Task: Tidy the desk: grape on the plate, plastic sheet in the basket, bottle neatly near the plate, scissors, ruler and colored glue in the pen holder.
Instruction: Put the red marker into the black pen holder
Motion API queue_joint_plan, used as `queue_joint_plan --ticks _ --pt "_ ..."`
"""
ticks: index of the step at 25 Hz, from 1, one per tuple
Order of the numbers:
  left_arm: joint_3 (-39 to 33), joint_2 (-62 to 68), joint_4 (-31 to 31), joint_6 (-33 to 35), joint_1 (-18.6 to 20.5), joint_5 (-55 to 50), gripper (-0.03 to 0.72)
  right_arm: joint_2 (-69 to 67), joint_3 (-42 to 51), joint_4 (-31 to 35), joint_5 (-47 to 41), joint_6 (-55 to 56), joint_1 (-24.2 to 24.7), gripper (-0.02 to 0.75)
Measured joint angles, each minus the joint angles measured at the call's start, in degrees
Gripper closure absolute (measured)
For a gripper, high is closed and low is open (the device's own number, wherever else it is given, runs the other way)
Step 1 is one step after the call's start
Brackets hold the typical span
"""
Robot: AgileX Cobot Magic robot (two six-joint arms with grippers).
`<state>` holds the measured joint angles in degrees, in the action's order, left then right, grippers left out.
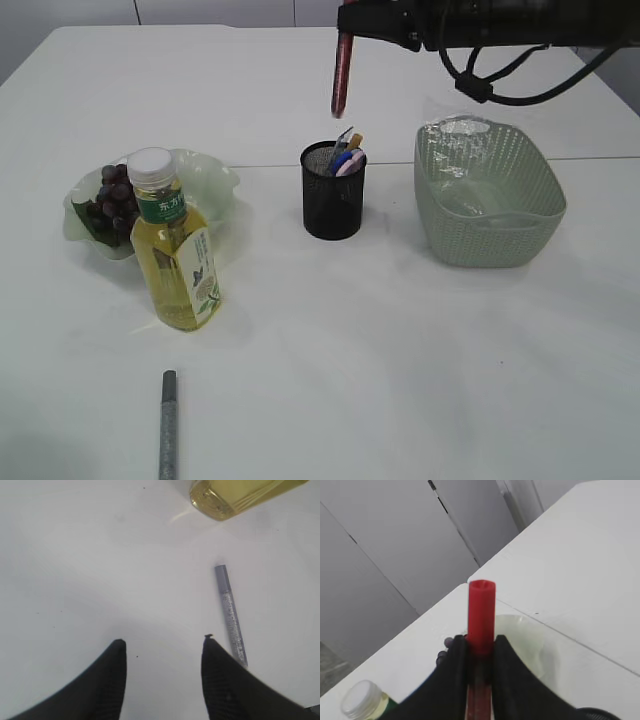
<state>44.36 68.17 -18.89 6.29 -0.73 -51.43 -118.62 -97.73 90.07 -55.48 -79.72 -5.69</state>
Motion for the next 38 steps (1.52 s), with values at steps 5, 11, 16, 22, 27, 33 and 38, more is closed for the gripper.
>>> queue_joint_plan --ticks 5,11,16,22,27,33,38 --pt "0.0 0.0 -0.4 0.0 0.0 0.0 0.327 -6.1 -4.7 4.2 0.9 -7.6 0.0 0.665" --pt "0.0 0.0 -0.8 0.0 0.0 0.0 0.327 -11.0 -7.0 7.8 0.8 -18.4 0.0 0.665" --pt "0.0 0.0 -0.9 0.0 0.0 0.4 0.327 -13.5 -7.3 10.5 -0.6 -27.5 -0.3 0.665" --pt "0.0 0.0 -0.9 0.0 0.0 1.8 0.327 -13.9 -7.3 10.7 -0.7 -34.7 -1.6 0.665" --pt "0.0 0.0 -0.9 0.0 0.0 1.9 0.327 -14.4 -7.4 10.9 -0.7 -36.5 -1.7 0.665" --pt "0.0 0.0 -0.9 0.0 0.0 1.9 0.327 -16.5 -7.4 11.1 -0.8 -36.6 -1.7 0.661" --pt "0.0 0.0 -0.9 0.0 0.0 2.0 0.327 -17.4 -7.4 11.1 -0.8 -36.6 -1.7 0.629"
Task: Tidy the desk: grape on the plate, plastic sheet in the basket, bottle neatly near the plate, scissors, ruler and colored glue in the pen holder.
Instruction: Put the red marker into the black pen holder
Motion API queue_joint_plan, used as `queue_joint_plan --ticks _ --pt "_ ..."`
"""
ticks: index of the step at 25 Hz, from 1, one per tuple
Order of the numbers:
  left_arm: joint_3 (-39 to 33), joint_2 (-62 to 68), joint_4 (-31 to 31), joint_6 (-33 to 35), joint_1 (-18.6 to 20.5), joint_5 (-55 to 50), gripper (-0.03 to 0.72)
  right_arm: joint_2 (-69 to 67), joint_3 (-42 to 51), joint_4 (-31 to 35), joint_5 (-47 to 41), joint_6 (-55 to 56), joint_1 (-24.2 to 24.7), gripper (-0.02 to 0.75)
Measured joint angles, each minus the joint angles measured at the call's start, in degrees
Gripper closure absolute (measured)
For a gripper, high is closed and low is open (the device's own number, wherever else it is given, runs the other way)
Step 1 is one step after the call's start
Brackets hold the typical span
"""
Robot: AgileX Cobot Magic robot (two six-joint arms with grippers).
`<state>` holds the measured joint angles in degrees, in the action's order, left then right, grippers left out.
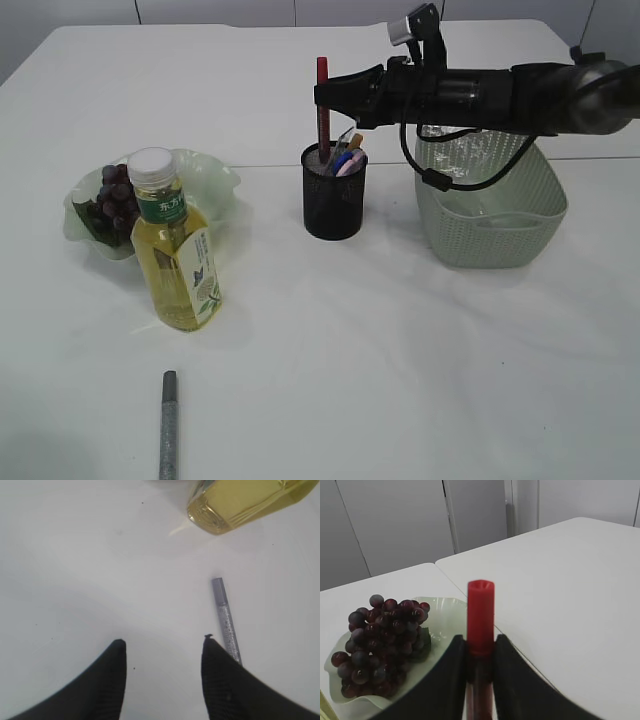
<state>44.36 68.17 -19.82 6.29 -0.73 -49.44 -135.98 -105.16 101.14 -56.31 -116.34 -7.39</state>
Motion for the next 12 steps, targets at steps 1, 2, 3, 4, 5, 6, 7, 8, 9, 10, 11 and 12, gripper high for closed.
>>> queue_joint_plan --ticks 1,2,3,4,5,6,7,8,9,10,11,12 --pt "0.0 0.0 0.0 0.0 0.0 0.1 0.327 0.0 0.0 0.0 0.0 0.0 0.0 0.615" --pt "0.0 0.0 0.0 0.0 0.0 0.2 0.327 0.0 0.0 0.0 0.0 0.0 0.0 0.601" --pt "0.0 0.0 0.0 0.0 0.0 0.4 0.327 0.0 0.0 0.0 0.0 0.0 0.0 0.582" --pt "0.0 0.0 0.0 0.0 0.0 0.8 0.327 0.0 0.0 0.0 0.0 0.0 0.0 0.56" --pt "0.0 0.0 0.0 0.0 0.0 0.9 0.327 0.0 0.0 0.0 0.0 0.0 0.0 0.542" --pt "0.0 0.0 0.0 0.0 0.0 1.2 0.327 0.0 0.0 0.1 0.0 0.0 0.0 0.521" --pt "0.0 0.0 0.0 0.0 0.0 1.2 0.327 0.0 0.0 0.1 0.0 0.0 0.0 0.504" --pt "0.0 0.0 0.0 0.0 0.0 1.2 0.327 0.0 0.0 0.1 0.0 0.0 0.0 0.496" --pt "0.0 0.0 0.0 0.0 0.0 1.2 0.327 0.0 0.0 0.1 0.0 0.0 0.0 0.488" --pt "0.0 0.0 0.0 0.0 0.0 1.2 0.327 0.0 0.0 0.1 0.0 0.0 0.0 0.486" --pt "0.0 0.0 0.0 0.0 0.0 1.2 0.327 0.0 0.0 0.1 0.0 0.0 0.0 0.483" --pt "0.0 0.0 0.0 0.0 0.0 1.2 0.327 0.0 0.0 0.1 0.0 0.0 0.0 0.482"
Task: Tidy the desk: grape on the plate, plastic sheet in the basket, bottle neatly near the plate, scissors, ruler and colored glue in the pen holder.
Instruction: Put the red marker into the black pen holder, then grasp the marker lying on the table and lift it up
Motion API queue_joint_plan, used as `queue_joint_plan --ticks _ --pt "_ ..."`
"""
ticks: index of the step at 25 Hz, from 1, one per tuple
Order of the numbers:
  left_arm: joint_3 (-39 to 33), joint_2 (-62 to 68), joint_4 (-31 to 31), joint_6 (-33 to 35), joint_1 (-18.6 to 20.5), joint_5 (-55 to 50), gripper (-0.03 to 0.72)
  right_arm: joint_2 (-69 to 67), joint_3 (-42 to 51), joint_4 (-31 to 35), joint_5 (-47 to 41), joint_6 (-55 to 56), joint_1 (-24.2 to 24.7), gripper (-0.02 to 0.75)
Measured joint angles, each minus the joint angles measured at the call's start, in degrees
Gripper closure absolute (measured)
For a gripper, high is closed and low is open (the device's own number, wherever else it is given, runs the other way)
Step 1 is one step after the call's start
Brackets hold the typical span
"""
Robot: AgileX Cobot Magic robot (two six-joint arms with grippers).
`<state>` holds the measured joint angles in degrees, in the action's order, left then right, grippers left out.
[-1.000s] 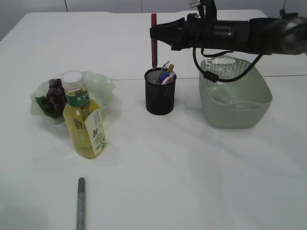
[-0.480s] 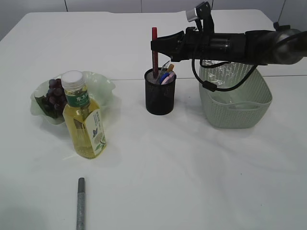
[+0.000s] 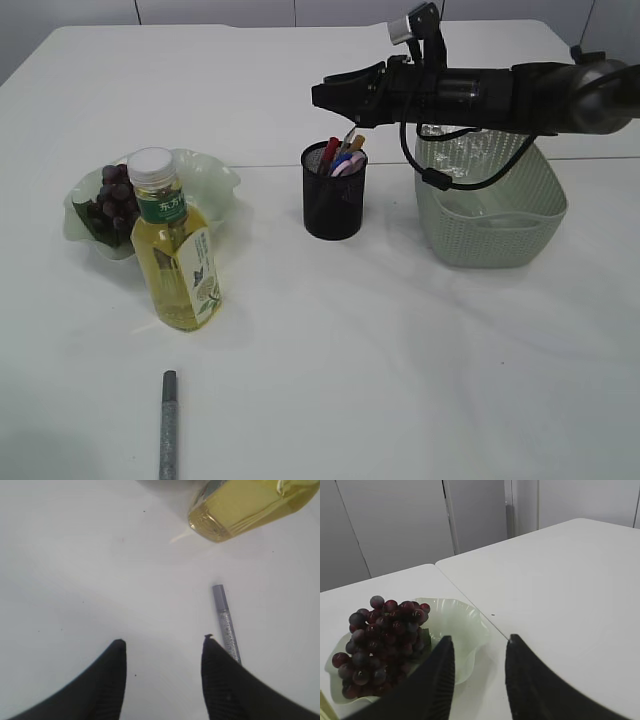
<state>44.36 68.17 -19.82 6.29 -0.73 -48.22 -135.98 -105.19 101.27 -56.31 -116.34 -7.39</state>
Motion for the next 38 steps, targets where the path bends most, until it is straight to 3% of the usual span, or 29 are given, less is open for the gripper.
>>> queue_joint_plan --ticks 4,7,17,21,25,30,38 --pt "0.0 0.0 0.0 0.0 0.0 0.0 0.327 0.1 0.0 -0.1 0.3 5.1 0.0 0.478" --pt "0.0 0.0 0.0 0.0 0.0 0.0 0.327 2.5 0.0 -4.7 3.2 12.5 0.0 0.477" --pt "0.0 0.0 0.0 0.0 0.0 0.0 0.327 20.1 0.0 -47.2 1.3 62.7 -1.7 0.477" --pt "0.0 0.0 0.0 0.0 0.0 0.0 0.327 25.4 0.1 -62.8 -4.5 79.3 -6.3 0.477" --pt "0.0 0.0 0.0 0.0 0.0 0.0 0.327 27.7 1.0 -73.9 -8.4 90.3 -13.1 0.477" --pt "0.0 0.0 0.0 0.0 0.0 0.0 0.327 28.1 2.4 -80.4 -11.8 99.9 -19.2 0.477" --pt "0.0 0.0 0.0 0.0 0.0 -2.7 0.327 28.3 5.2 -83.6 -13.9 107.8 -21.9 0.477"
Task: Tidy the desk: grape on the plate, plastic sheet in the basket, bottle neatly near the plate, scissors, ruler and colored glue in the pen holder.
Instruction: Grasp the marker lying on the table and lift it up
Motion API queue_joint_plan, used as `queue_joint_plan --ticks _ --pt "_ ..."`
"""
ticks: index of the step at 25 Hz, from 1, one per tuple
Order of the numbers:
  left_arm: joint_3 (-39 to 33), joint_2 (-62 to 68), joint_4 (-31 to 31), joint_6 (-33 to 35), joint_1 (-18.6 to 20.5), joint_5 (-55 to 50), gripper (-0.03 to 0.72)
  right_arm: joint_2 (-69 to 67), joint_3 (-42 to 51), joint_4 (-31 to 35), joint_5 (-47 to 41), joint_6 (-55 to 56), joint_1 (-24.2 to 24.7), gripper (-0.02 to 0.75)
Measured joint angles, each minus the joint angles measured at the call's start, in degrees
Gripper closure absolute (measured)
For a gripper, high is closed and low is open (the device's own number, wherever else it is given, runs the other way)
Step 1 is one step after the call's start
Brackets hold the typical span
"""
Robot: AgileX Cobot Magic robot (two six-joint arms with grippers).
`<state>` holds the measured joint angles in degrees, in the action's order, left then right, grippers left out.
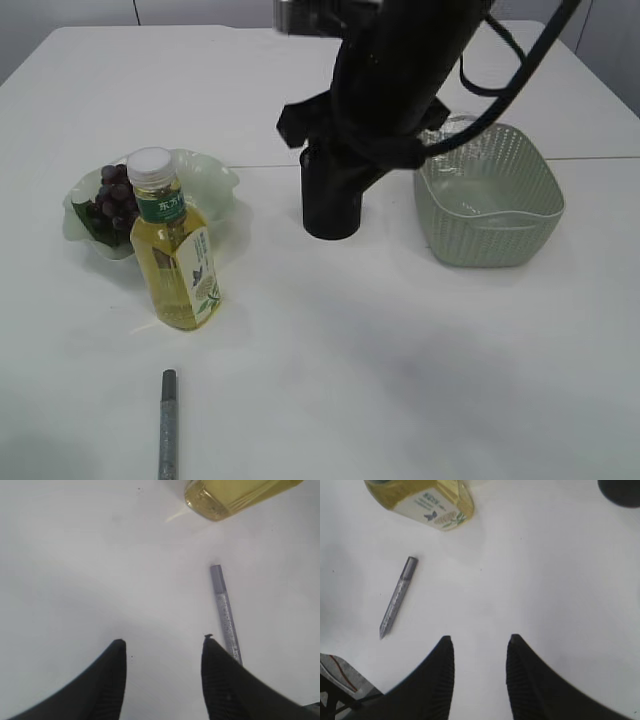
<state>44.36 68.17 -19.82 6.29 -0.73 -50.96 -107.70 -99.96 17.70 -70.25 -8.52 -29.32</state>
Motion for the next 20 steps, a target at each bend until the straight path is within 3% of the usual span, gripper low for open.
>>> queue_joint_plan --ticks 6,13,20 --pt "0.0 0.0 0.1 0.0 0.0 -0.6 0.327 0.0 8.6 -1.1 0.4 6.2 -7.0 0.477" --pt "0.0 0.0 0.1 0.0 0.0 -0.7 0.327 0.0 11.7 -1.3 8.9 19.5 -17.0 0.477" --pt "0.0 0.0 0.1 0.0 0.0 -0.7 0.327 0.0 11.7 -1.7 13.5 28.8 -19.0 0.477"
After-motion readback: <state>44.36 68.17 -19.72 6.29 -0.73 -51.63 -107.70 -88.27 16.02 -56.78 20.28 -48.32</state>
